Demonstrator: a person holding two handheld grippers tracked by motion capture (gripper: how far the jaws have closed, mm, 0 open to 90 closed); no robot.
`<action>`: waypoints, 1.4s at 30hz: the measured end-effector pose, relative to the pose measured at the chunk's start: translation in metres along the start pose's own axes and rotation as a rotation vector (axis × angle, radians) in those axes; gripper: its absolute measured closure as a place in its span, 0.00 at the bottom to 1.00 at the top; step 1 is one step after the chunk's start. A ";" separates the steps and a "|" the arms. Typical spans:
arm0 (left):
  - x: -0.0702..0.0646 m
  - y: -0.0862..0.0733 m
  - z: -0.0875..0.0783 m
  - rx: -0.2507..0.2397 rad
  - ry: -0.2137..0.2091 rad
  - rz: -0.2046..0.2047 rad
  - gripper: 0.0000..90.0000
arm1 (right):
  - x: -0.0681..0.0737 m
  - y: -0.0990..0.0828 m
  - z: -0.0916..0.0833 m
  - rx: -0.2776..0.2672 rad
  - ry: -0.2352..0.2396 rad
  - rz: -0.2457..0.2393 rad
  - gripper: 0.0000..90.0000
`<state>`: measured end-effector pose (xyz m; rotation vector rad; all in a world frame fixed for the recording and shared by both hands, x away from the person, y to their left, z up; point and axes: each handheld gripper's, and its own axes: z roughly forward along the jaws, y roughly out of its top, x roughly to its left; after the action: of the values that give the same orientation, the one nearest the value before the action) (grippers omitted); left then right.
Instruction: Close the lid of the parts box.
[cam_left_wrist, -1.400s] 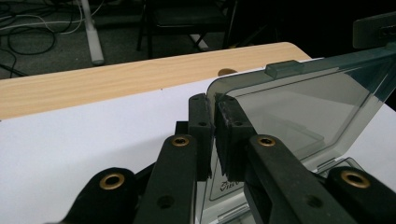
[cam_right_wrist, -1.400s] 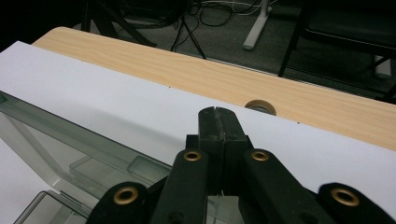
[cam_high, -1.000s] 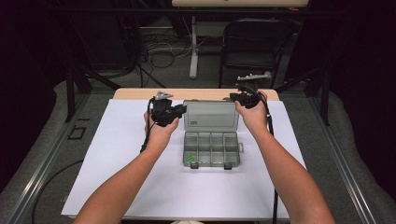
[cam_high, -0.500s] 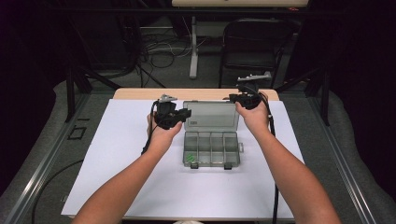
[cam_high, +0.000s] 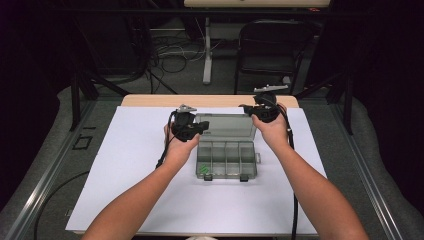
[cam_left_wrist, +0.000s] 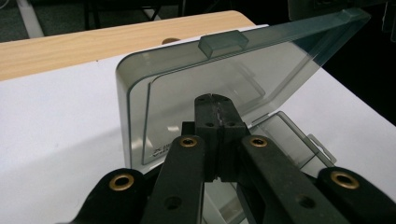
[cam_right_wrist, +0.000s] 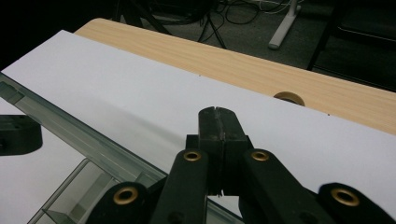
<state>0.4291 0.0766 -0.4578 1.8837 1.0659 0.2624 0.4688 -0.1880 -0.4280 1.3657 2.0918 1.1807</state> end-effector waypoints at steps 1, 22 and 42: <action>-0.001 0.000 0.000 0.001 -0.004 0.000 1.00 | 0.000 -0.001 -0.001 0.003 0.001 0.002 1.00; -0.023 -0.011 0.008 0.020 -0.020 0.012 1.00 | 0.006 -0.014 -0.011 0.014 0.051 -0.023 1.00; -0.033 -0.021 0.012 0.013 -0.026 0.005 0.99 | 0.018 -0.024 -0.015 0.037 0.101 -0.055 1.00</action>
<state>0.4045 0.0483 -0.4740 1.8967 1.0479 0.2343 0.4369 -0.1827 -0.4362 1.2806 2.2167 1.2180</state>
